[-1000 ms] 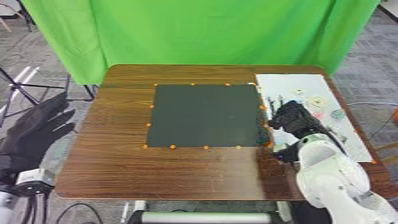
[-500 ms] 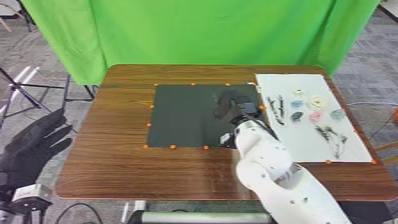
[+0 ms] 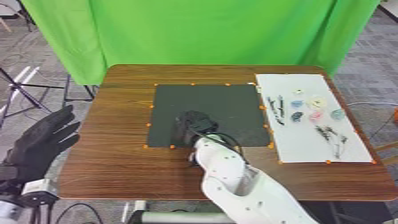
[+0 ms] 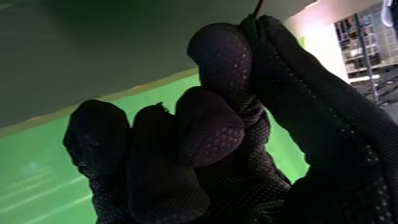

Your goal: Arrange flowers

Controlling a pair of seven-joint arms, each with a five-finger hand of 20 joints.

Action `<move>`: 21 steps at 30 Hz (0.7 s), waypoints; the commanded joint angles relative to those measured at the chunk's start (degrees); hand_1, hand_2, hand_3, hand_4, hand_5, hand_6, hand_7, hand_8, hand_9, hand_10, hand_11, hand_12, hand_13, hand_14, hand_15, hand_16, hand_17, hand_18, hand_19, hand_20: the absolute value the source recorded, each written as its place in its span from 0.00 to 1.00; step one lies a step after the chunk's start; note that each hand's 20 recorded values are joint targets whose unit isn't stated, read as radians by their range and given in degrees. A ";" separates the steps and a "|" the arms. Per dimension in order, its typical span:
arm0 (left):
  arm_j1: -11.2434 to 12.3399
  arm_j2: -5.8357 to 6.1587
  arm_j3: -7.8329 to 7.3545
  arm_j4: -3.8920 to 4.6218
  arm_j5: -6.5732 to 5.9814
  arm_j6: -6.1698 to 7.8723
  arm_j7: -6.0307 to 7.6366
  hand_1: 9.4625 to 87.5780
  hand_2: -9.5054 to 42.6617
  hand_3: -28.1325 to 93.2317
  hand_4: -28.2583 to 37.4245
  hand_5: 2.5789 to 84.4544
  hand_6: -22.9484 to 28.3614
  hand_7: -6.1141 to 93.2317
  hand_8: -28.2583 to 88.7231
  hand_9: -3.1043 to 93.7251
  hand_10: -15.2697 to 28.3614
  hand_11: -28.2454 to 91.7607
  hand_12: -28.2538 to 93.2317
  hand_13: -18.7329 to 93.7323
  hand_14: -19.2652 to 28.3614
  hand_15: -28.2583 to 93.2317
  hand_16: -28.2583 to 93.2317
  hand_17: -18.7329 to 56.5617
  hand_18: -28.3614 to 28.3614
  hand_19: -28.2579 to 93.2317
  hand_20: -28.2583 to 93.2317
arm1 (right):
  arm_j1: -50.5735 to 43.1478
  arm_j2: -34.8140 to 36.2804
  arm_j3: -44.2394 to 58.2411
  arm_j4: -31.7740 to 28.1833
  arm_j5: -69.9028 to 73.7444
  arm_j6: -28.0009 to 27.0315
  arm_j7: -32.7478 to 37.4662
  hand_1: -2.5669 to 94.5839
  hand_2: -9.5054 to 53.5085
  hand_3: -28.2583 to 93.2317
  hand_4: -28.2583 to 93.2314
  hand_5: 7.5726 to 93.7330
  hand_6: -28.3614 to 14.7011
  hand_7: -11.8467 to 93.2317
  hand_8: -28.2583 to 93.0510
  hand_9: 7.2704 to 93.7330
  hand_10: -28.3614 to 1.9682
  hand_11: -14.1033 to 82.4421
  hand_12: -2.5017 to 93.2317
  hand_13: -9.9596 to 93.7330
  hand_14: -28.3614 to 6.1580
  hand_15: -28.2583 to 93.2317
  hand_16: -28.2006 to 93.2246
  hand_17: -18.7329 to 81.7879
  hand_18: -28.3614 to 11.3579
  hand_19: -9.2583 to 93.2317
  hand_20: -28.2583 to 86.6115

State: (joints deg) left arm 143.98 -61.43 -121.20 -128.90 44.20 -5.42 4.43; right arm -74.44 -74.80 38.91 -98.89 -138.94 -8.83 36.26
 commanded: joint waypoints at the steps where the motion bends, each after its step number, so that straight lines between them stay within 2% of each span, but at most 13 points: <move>1: -0.04 0.91 0.56 0.07 -0.22 0.65 -0.98 0.20 0.00 0.79 0.04 0.28 0.47 0.24 0.16 0.23 0.55 0.34 0.40 0.29 0.64 0.37 0.30 0.12 0.79 0.50 0.32 | 0.50 -3.15 -0.81 2.54 -2.96 1.80 0.06 0.44 0.00 0.92 0.11 0.85 0.72 0.60 0.42 0.92 0.67 0.81 0.54 0.89 0.60 0.95 0.56 0.67 0.13 1.00 0.82; 4: 0.00 1.32 0.69 0.16 -0.23 0.51 -0.88 0.20 0.00 0.79 0.04 0.28 0.47 0.24 0.16 0.23 0.55 0.34 0.40 0.29 0.64 0.37 0.30 0.12 0.79 0.50 0.32 | 0.72 -4.41 -0.71 3.50 -3.58 1.28 0.54 0.44 0.00 0.92 0.11 0.86 0.73 0.59 0.42 0.93 0.68 0.80 0.54 0.90 0.61 0.95 0.56 0.68 0.13 1.00 0.83; 10: -2.06 3.03 1.70 0.97 -0.44 0.44 -2.19 0.20 0.00 0.79 0.04 0.28 0.47 0.24 0.16 0.23 0.55 0.33 0.40 0.29 0.64 0.37 0.30 0.12 0.79 0.50 0.32 | 1.02 -6.78 0.20 5.85 -1.27 1.01 3.03 0.43 0.00 0.92 0.10 0.88 0.75 0.57 0.42 0.95 0.70 0.79 0.53 0.91 0.62 0.94 0.56 0.70 0.14 1.00 0.82; 16: -2.39 3.25 2.13 1.06 -0.26 0.58 -2.50 0.20 0.00 0.79 0.04 0.28 0.47 0.24 0.16 0.23 0.55 0.33 0.40 0.29 0.64 0.38 0.30 0.12 0.80 0.50 0.32 | 0.74 -8.10 0.64 6.32 -1.04 -0.65 3.19 0.42 0.00 0.92 0.10 0.89 0.75 0.55 0.42 0.96 0.71 0.78 0.52 0.92 0.64 0.93 0.56 0.71 0.14 1.00 0.82; 21: -2.97 3.28 2.35 1.21 -0.14 0.18 -2.94 0.20 0.00 0.79 0.04 0.28 0.47 0.24 0.16 0.23 0.55 0.34 0.40 0.29 0.64 0.38 0.30 0.12 0.80 0.50 0.32 | 0.08 -8.54 1.23 6.18 0.30 -2.10 3.42 0.39 0.08 0.92 0.09 0.90 0.74 0.53 0.40 0.97 0.71 0.76 0.52 0.93 0.64 0.92 0.57 0.72 0.14 1.00 0.82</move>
State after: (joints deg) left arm 141.25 -58.37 -119.09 -127.92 44.19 -5.37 2.25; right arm -73.90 -82.07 39.69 -92.53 -139.96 -9.00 39.01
